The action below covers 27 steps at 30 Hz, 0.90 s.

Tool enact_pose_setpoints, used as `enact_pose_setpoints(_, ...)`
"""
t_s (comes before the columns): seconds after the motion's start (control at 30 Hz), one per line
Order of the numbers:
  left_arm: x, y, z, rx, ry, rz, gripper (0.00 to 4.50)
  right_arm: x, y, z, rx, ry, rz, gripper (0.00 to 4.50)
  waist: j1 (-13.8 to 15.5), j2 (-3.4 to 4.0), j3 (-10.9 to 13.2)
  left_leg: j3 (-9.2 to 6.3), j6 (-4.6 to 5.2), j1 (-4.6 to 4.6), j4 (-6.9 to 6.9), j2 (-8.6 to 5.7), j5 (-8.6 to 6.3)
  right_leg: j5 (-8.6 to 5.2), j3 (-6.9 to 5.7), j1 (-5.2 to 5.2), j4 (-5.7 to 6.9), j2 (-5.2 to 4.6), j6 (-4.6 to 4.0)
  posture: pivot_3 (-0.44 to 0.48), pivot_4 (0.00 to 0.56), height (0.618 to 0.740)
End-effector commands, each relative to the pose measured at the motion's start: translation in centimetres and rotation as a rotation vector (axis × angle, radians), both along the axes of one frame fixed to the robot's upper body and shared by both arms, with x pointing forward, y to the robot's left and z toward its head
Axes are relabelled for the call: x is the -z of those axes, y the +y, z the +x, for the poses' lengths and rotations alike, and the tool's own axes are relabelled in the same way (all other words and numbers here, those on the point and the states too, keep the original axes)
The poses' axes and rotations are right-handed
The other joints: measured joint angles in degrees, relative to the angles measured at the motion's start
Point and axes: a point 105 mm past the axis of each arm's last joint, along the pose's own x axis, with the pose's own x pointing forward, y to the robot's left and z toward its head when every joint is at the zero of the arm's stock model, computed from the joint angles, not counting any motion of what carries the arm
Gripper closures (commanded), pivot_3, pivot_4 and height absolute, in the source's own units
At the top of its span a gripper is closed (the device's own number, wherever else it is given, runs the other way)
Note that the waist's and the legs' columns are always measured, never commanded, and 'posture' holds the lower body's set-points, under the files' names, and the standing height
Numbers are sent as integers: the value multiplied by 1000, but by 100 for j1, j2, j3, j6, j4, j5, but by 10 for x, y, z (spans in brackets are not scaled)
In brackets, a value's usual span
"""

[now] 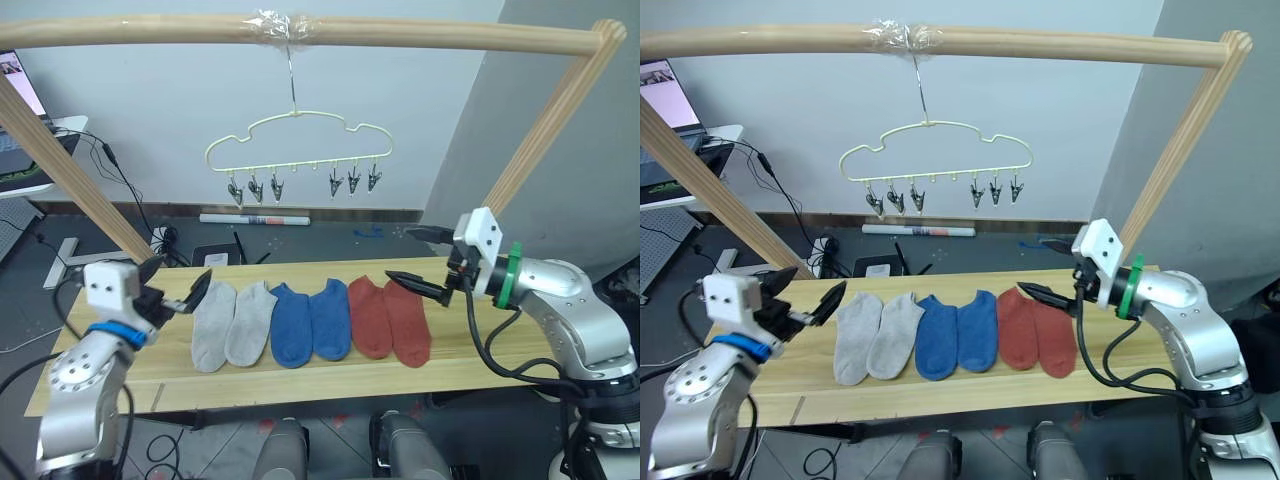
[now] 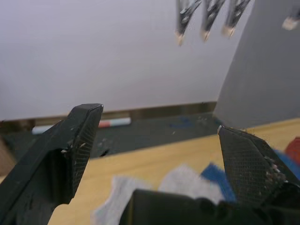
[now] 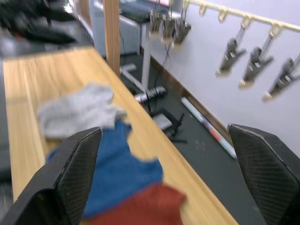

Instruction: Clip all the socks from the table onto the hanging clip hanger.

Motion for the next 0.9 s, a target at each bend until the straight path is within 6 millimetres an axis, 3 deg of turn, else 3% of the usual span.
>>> enact_pose_setpoints(0.03, -28, -7, 11, -18, -109, -29, 19, -19, 16, -4, -29, -24, 55, 0, -19, -4, 62, -1, 0, -1, 0, 0, 0, 3, 0, 0, 0, 0, 4, 1, 277, 740)
enact_pose_setpoints(0.13, -41, -13, 20, -13, -148, -65, 19, -29, 27, -2, -28, -36, 100, 0, -71, -8, 180, -8, 2, -5, 2, 0, -1, 15, -4, -4, 4, 0, 27, -15, 297, 740)
enact_pose_setpoints(0.33, -59, -21, 33, 1, -208, -102, 1389, -41, 39, 9, -9, -84, 145, 0, -182, -7, 334, -10, 2, -13, 0, -2, -1, 11, -3, -15, 14, -1, 39, -28, 325, 740)
enact_pose_setpoints(0.5, -64, -18, 45, -28, -230, -134, 1389, -48, 43, 11, -14, -102, 164, 0, -250, -14, 457, -11, 2, -25, 4, -10, -1, 3, 0, -41, 57, -8, 42, -36, 339, 740)
enact_pose_setpoints(0.63, -68, -15, 53, -66, -263, -139, 1389, -53, 46, 13, -17, -109, 175, 0, -292, -29, 492, -18, 1, -95, 18, -8, 1, 14, -4, -120, 83, -6, 24, -43, 345, 740)
enact_pose_setpoints(0.9, -80, -9, 63, -122, -335, -163, 1389, -57, 44, 15, -19, -117, 181, 0, -297, -29, 535, -21, 2, -102, 14, -10, 0, 16, -8, -123, 74, -8, 20, -59, 351, 740)
